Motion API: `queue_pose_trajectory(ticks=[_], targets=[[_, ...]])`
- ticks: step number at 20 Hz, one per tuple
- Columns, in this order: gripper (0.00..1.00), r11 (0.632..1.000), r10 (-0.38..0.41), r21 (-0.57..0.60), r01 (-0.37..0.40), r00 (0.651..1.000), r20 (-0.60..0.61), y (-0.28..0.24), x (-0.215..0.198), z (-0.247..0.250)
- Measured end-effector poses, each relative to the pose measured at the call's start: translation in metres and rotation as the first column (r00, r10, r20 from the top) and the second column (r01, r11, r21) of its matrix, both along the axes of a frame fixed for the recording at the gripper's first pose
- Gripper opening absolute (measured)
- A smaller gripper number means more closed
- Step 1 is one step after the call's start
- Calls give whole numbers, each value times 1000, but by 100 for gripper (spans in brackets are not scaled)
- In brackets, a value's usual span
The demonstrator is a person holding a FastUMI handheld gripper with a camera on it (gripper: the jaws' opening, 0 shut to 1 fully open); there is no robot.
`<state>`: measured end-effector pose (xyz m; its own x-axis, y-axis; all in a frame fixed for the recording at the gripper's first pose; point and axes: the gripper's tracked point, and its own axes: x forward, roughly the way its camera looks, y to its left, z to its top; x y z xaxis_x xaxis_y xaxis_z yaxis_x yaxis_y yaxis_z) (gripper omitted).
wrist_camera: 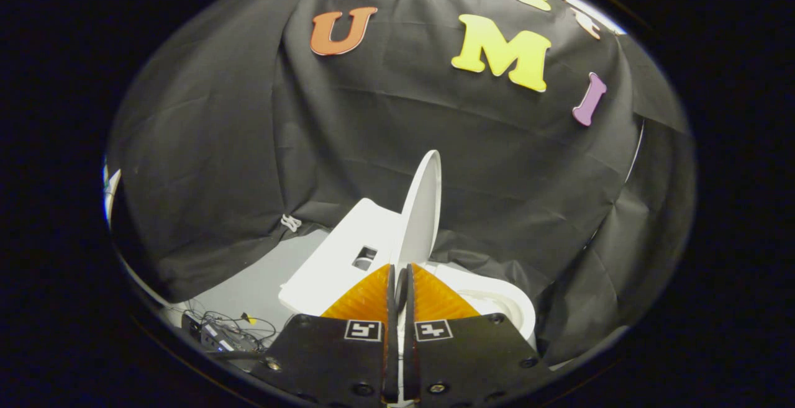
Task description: Open the toilet lid.
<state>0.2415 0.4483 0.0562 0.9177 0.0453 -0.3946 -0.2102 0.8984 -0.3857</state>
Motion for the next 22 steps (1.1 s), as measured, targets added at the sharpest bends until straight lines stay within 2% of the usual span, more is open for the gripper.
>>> queue_pose_trajectory(ticks=[3,10,13,16,18,19,20,22], targets=[[7,998,9,-59,-7,1000,20,6,2,-4],[7,999,27,-37,-27,1000,-8,36,6,-15],[7,996,28,-91,-25,999,34,32,8,-13],[9,996,71,-59,-70,997,14,22,4,-11],[25,992,126,23,-125,992,-22,20,-12,-9],[36,991,128,47,-128,992,-4,11,-19,0],[38,990,128,64,-129,992,21,0,-27,6],[61,990,122,61,-128,989,88,-29,-39,17]])
